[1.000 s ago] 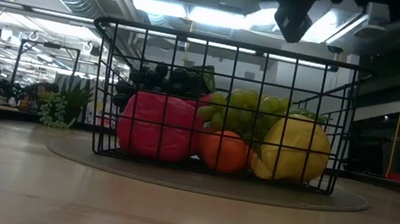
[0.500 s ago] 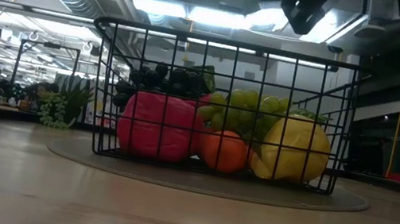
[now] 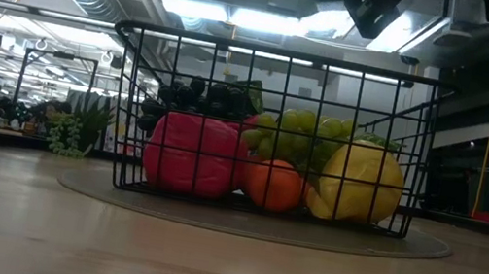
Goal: Build produce basket
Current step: Put the eggplant into the black wire basket
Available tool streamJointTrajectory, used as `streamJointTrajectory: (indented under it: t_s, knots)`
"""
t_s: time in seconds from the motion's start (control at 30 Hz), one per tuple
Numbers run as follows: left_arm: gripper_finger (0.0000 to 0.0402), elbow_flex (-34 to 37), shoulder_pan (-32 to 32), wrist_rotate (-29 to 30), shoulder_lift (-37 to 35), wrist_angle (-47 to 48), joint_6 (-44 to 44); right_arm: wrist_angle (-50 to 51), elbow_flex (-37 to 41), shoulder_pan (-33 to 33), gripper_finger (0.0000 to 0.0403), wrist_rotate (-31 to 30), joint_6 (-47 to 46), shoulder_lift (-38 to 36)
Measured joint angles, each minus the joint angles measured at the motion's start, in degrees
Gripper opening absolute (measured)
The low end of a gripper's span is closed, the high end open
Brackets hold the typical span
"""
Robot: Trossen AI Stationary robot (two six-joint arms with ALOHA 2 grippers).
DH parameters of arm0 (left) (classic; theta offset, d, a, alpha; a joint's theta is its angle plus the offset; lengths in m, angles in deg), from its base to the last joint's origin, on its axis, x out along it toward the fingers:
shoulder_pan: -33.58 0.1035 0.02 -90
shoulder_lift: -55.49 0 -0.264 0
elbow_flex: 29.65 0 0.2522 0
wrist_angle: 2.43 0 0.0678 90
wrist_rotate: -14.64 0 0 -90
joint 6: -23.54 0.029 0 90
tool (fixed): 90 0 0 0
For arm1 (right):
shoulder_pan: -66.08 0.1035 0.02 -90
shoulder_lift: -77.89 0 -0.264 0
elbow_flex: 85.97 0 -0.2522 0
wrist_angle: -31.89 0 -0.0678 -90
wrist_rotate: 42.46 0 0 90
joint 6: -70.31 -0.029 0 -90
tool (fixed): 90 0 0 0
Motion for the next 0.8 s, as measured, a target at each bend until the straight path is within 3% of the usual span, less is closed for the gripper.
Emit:
streamJointTrajectory:
  t_s: [0.5,0.57,0.7,0.8]
  knots:
    - [0.0176,-0.22,0.36,-1.92,5.91,-1.03,-0.09,0.17,0.00,0.00,0.0256,0.00,1.23,0.01]
    - [0.0156,-0.13,0.65,-2.08,5.66,-1.24,-0.13,0.25,0.00,0.00,0.0256,0.00,1.21,0.02]
    - [0.0076,-0.15,0.99,-3.29,5.00,-1.31,-0.17,0.32,0.00,0.00,0.0256,0.00,1.20,0.02]
    - [0.0071,-0.71,1.33,-5.66,4.82,-1.22,-0.66,0.52,0.00,0.00,0.0256,-0.02,1.04,0.02]
